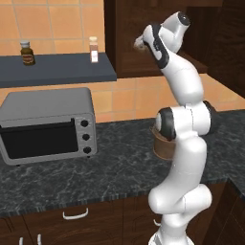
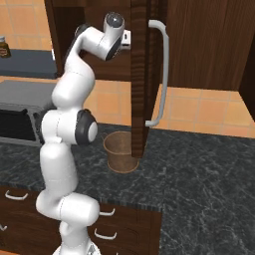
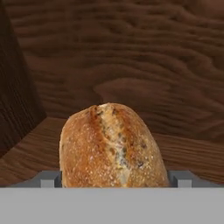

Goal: Open the cabinet, pick up the bread from the cabinet and place it in the basket. Then move the basket to the dining counter.

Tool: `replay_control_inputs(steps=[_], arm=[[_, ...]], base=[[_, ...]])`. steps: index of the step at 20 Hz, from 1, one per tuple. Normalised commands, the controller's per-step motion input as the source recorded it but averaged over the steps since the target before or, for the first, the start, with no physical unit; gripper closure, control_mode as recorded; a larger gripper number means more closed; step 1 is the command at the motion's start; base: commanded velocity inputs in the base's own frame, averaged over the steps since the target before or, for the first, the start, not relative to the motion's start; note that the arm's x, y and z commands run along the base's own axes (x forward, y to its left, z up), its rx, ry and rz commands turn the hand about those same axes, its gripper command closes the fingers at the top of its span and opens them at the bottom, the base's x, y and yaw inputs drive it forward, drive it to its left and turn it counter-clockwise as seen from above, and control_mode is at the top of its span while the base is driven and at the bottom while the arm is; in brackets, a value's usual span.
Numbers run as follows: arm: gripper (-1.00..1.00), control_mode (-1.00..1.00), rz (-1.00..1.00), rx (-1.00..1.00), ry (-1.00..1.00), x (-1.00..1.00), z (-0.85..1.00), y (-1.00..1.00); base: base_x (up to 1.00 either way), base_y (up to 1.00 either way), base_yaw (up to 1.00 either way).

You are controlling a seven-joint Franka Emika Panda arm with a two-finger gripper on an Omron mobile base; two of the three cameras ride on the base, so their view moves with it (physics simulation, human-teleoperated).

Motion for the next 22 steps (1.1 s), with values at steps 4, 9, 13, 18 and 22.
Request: replay_control_inputs(steps=[4,9,13,18,22], arm=[[1.0,-1.0,-0.25,0.0,-0.24,-0.56,-0.03,0.24],[1.0,-1.0,-0.36,0.0,-0.2,-0.51,0.08,0.13],[1.0,-1.0,-0.36,0.07,0.01,-0.99,0.85,-0.03],[1.0,-1.0,-0.34,0.24,0.15,-1.0,0.89,0.0],[1.0,-1.0,-0.21,0.15,0.04,-1.0,0.23,0.0]], base=[[0.0,0.0,0.0],[0.0,0.0,0.0],[0.0,0.0,0.0],[0.0,0.0,0.0],[0.0,0.0,0.0]])
